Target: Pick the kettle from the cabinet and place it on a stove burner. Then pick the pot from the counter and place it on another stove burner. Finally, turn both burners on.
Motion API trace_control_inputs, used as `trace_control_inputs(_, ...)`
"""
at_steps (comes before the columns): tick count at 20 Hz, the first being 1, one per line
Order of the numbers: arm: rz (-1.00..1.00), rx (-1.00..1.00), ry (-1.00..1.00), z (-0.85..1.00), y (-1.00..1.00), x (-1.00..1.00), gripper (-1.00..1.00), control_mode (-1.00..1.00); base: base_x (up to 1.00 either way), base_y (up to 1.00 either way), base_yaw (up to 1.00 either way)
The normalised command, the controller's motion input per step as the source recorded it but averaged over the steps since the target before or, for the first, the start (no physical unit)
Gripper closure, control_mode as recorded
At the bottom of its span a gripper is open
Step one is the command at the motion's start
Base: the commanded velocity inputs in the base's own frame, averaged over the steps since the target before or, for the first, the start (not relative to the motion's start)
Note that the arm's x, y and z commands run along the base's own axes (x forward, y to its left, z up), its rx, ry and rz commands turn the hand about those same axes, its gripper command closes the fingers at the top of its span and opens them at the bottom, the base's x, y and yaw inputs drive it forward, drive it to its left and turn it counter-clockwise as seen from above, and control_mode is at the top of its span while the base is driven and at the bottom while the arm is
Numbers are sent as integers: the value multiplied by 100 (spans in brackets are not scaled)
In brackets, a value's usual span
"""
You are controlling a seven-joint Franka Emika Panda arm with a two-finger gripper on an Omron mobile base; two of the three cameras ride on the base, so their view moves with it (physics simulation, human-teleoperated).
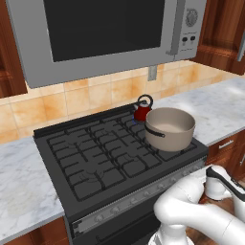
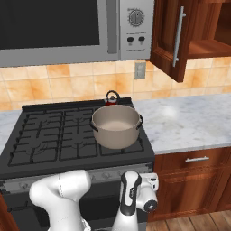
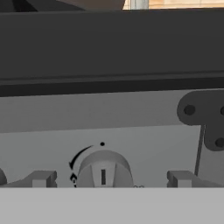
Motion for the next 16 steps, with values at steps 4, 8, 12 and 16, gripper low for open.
trace_control_inputs(4, 0, 0, 0, 0, 6, 5, 100, -100, 0, 0, 0)
trace_control_inputs(8, 0, 0, 0, 0, 3, 1, 100, -100, 0, 0, 0)
trace_control_inputs(12, 1, -5, 0, -3, 0, -4, 100, -100, 0, 0, 0)
trace_control_inputs(16, 3, -22, -3, -6, 0, -12, 100, -100, 0, 0, 0)
